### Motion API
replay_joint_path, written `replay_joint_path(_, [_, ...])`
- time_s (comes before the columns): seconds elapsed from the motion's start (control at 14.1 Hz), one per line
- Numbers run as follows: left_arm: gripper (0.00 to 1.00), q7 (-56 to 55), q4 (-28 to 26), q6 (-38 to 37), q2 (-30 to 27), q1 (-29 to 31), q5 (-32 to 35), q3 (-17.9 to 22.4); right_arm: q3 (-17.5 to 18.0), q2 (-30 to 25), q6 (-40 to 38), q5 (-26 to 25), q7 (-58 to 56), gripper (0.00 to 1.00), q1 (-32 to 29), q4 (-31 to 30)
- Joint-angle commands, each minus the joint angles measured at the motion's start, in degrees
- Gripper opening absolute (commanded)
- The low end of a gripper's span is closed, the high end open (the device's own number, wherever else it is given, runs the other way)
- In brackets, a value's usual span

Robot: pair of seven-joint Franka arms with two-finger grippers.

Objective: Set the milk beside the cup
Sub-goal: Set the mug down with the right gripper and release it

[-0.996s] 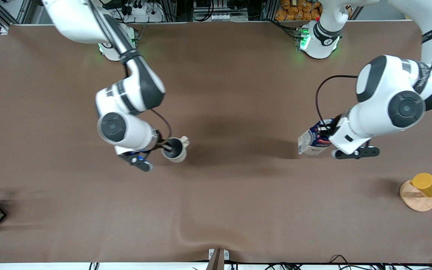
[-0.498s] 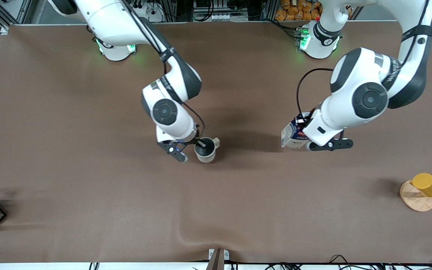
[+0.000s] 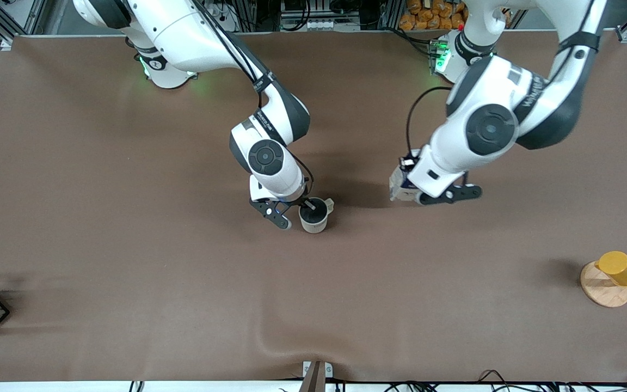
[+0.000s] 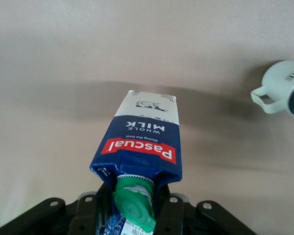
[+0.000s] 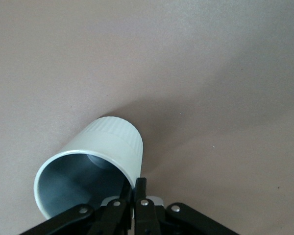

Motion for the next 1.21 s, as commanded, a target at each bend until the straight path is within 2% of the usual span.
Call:
replay_joint_path(0.0, [0.15,-3.78,2.27,-1.28,0.1,-1.67,0.34,-1.7,-0.72,1.63,-0.11,0.97,1.21,0.87,0.77,1.99])
replay_joint_path(0.07, [0.15,-3.79,2.54,-1.72,0.1,-2.2,0.25,-1.79,-0.72,1.72,-0.19,0.88,1.04,1.0,0.69,1.99])
replay_joint_path(0.28, [0.15,-6.76,3.07,-2.43,0.19,-4.92,0.25,-1.79,-0.63,0.84,-2.9,1.23,0.6,1.0,-0.28,4.17])
replay_joint_path(0.43, [0.15,-7.57,3.86,-2.69,0.36,-5.63,-1.06,-1.79,-1.07,0.75,-13.06,0.71,0.25,1.0,-0.89,8.9])
replay_joint_path(0.57, [0.15,-7.83,4.3,-2.69,0.36,-7.12,-1.42,-1.79,-0.64,0.32,-20.03,1.06,-1.85,1.0,-4.66,12.87])
replay_joint_path(0.78, [0.15,-12.03,5.44,-2.6,1.76,-9.32,-3.52,-1.79,-0.54,-1.35,-25.32,1.23,-11.84,1.0,-9.84,13.41])
replay_joint_path(1.0, [0.15,-16.87,12.19,-2.34,7.99,-13.26,-3.45,-1.61,-0.98,-4.43,-29.71,0.71,-28.78,1.0,-16.52,13.15])
replay_joint_path(1.14, [0.15,-20.38,14.4,-1.2,11.68,-16.69,-3.27,-1.09,-1.16,-5.48,-31.31,0.18,-35.15,1.0,-20.92,12.97])
